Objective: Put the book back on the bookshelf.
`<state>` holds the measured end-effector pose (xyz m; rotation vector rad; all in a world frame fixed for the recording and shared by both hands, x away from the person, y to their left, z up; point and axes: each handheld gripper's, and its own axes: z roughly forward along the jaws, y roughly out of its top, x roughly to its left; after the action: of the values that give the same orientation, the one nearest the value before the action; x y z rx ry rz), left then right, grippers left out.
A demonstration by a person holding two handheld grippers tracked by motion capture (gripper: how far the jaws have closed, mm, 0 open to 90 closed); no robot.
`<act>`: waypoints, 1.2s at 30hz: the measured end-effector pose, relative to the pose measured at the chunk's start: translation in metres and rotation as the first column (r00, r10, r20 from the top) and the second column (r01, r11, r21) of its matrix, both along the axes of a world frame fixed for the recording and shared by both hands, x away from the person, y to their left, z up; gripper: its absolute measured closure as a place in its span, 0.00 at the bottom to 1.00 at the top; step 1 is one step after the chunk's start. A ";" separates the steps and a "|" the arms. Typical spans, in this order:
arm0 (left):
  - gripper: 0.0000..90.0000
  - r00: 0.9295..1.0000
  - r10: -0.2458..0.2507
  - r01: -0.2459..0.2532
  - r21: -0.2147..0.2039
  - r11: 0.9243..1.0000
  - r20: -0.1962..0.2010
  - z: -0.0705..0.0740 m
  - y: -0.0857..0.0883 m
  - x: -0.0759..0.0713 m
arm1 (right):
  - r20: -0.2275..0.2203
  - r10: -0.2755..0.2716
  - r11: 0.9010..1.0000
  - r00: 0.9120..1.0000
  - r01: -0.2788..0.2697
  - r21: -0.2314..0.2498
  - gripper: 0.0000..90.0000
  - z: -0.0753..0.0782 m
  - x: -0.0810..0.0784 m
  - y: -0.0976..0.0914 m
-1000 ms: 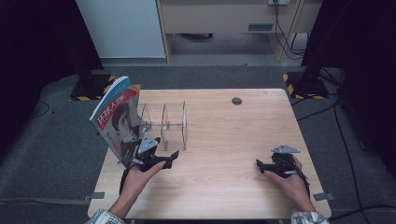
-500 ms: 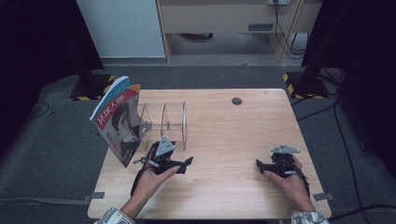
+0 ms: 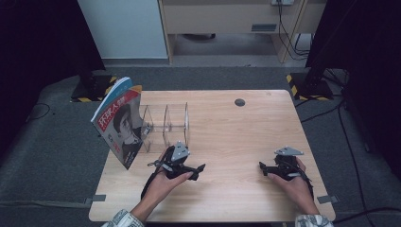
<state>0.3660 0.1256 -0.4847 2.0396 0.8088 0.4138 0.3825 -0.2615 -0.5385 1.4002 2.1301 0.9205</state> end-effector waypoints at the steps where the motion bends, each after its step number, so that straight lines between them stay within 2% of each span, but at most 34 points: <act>1: 0.04 1.000 -0.002 0.002 0.005 1.000 -0.004 -0.001 -0.003 0.000 | -0.001 0.003 1.000 1.000 -0.003 -0.001 0.13 0.000 0.000 0.000; 4: 0.05 1.000 -0.006 0.006 0.020 1.000 -0.010 -0.003 -0.008 0.001 | 0.000 0.002 1.000 1.000 -0.002 -0.002 0.13 0.000 0.000 0.000; 8: 0.04 0.998 -0.037 0.040 0.047 0.998 -0.058 -0.011 -0.026 0.006 | 0.000 0.005 1.000 1.000 -0.005 -0.003 0.13 0.000 0.000 0.000; 14: 0.04 0.994 -0.068 0.074 0.068 0.995 -0.086 -0.018 -0.047 0.010 | -0.001 0.005 1.000 1.000 -0.005 -0.002 0.12 0.000 0.000 0.000; 15: 0.04 0.993 -0.075 0.084 0.086 0.993 -0.095 -0.021 -0.055 0.012 | -0.001 0.006 1.000 1.000 -0.006 -0.002 0.12 0.000 0.000 0.000; 16: 0.05 0.993 -0.075 0.084 0.086 0.993 -0.095 -0.021 -0.055 0.012 | -0.001 0.006 1.000 1.000 -0.006 -0.002 0.12 0.000 0.000 0.000; 18: 0.05 0.994 -0.077 0.086 0.114 0.990 -0.081 -0.024 -0.065 0.016 | -0.002 0.005 1.000 1.000 -0.005 -0.001 0.12 0.000 -0.001 0.000; 22: 0.05 0.992 -0.076 0.086 0.111 0.990 -0.100 -0.026 -0.075 0.021 | -0.002 0.007 1.000 1.000 -0.007 -0.002 0.12 0.000 -0.001 0.000; 24: 0.06 0.992 -0.070 0.083 0.125 0.989 -0.104 -0.030 -0.085 0.027 | -0.002 0.007 1.000 1.000 -0.007 -0.002 0.12 0.000 -0.001 0.000; 26: 0.06 0.990 -0.070 0.089 0.153 0.984 -0.125 -0.033 -0.091 0.032 | -0.002 0.007 1.000 1.000 -0.007 -0.002 0.12 0.000 -0.001 0.000; 27: 0.06 0.989 -0.067 0.088 0.167 0.982 -0.130 -0.035 -0.093 0.033 | -0.002 0.007 1.000 1.000 -0.007 -0.002 0.12 0.000 -0.001 0.000; 31: 0.05 0.991 -0.040 0.062 0.175 0.983 -0.125 -0.040 -0.094 0.039 | -0.001 0.011 1.000 1.000 -0.011 -0.003 0.12 0.000 -0.001 0.000; 36: 0.06 0.991 -0.012 0.034 0.163 0.986 -0.135 -0.044 -0.091 0.045 | -0.003 0.011 1.000 1.000 -0.011 0.000 0.12 0.000 -0.001 0.000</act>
<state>0.4109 0.0346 -0.5283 2.2479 0.8547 0.3434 0.3817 -0.2614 -0.5386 1.3925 2.1419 0.9228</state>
